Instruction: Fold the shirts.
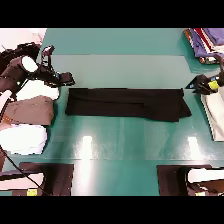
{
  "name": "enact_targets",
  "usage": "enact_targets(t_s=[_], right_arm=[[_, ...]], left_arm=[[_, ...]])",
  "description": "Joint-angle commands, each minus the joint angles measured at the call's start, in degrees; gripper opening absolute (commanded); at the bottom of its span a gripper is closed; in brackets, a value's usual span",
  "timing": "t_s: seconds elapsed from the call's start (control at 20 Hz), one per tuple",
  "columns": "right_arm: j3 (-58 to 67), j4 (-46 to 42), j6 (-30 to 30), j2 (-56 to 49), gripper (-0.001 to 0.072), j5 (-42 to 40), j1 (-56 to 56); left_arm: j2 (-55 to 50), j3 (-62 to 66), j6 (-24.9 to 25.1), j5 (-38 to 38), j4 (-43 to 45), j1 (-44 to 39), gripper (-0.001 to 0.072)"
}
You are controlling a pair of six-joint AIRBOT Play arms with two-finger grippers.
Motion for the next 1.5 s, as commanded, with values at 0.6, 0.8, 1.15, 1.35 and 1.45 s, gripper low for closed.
enact_targets(t_s=[0.6,0.8,1.15,1.35,1.45], right_arm=[[-15.5,13.9,-12.0,-7.0,0.0258,-6.6,-2.0],[-9.6,14.0,-12.6,-5.6,0.0013,-1.7,0.5],[2.5,14.4,-4.3,7.2,0.0013,1.5,10.5],[10.1,14.4,-1.9,9.6,0.0013,0.1,20.1],[13.5,14.4,-0.9,9.6,0.0013,-1.4,24.2]], left_arm=[[-0.4,0.5,-0.3,4.2,-8.0,-12.6,0.0023],[-5.0,2.8,-1.7,8.7,-8.1,-18.7,0.0023],[-21.1,13.7,-1.5,9.2,-10.6,-28.0,0.0023],[-25.2,15.9,-1.5,10.0,-11.5,-29.3,0.0023],[-25.4,15.9,-1.5,10.0,-11.3,-29.3,0.0023]])
